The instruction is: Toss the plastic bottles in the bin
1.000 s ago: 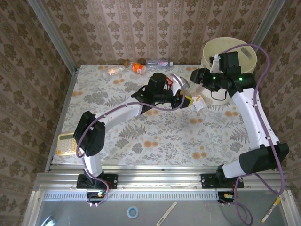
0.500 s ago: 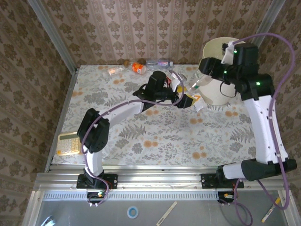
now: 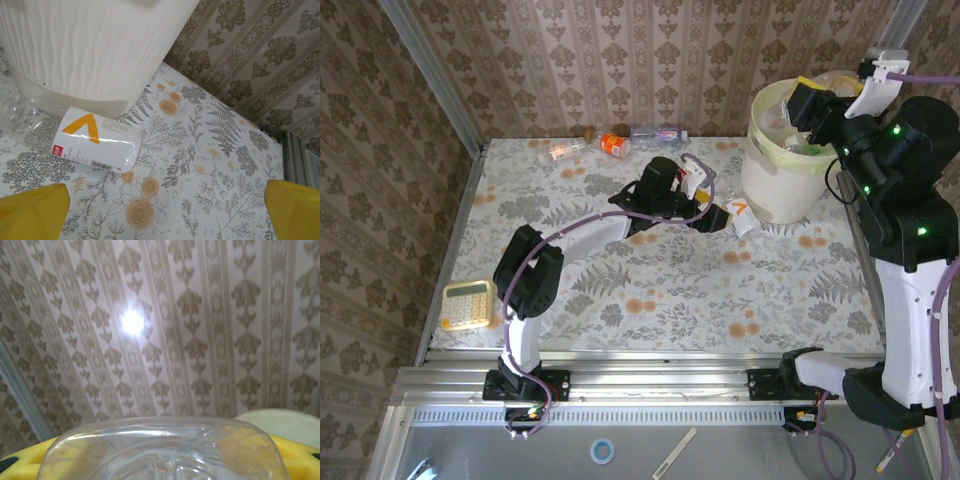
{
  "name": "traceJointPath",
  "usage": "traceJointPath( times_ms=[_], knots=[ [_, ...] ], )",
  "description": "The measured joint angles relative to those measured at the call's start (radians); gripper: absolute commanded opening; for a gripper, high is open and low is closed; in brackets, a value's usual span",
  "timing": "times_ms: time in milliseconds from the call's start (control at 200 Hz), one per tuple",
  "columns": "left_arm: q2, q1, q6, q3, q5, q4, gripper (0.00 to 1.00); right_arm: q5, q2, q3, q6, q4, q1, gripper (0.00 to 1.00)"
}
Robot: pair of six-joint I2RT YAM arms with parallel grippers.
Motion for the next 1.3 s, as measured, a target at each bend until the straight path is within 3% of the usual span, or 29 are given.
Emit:
traceJointPath(
  times_ms=[155, 345, 450, 500, 575, 640, 695, 840, 1025, 1300],
  knots=[
    [0.000, 0.014, -0.001, 0.000, -0.011, -0.001, 1.00, 0.034, -0.042, -0.109, -0.098, 0.202, 0.012, 0.27],
    [0.000, 0.019, -0.011, 0.000, -0.013, -0.001, 1.00, 0.124, 0.024, -0.091, -0.164, 0.303, 0.011, 0.17],
    [0.011, 0.019, -0.015, 0.008, -0.019, -0.001, 1.00, 0.203, 0.168, 0.074, -0.174, 0.242, -0.008, 0.32],
    [0.023, 0.019, -0.015, 0.016, -0.022, -0.001, 1.00, 0.246, 0.272, 0.211, -0.164, 0.167, -0.024, 0.51],
    [0.041, 0.020, -0.018, 0.021, -0.025, -0.003, 1.00, 0.301, 0.424, 0.388, -0.130, 0.060, -0.051, 0.65],
    [0.052, 0.022, -0.026, 0.021, -0.029, -0.011, 1.00, 0.339, 0.538, 0.499, -0.089, -0.070, -0.072, 0.86],
    [0.057, 0.026, -0.035, 0.021, -0.032, -0.019, 1.00, 0.364, 0.640, 0.610, -0.063, -0.202, -0.080, 0.92],
    [0.058, 0.047, -0.058, 0.021, -0.035, -0.026, 1.00, 0.403, 0.835, 0.842, -0.024, -0.470, -0.072, 0.95],
    [0.058, 0.079, -0.069, 0.003, -0.036, -0.027, 1.00, 0.376, 0.774, 0.785, 0.002, -0.584, -0.039, 0.97],
    [0.004, 0.112, -0.075, -0.050, -0.035, -0.030, 1.00, 0.198, 0.540, 0.540, 0.041, -0.597, 0.055, 0.98]
  ],
)
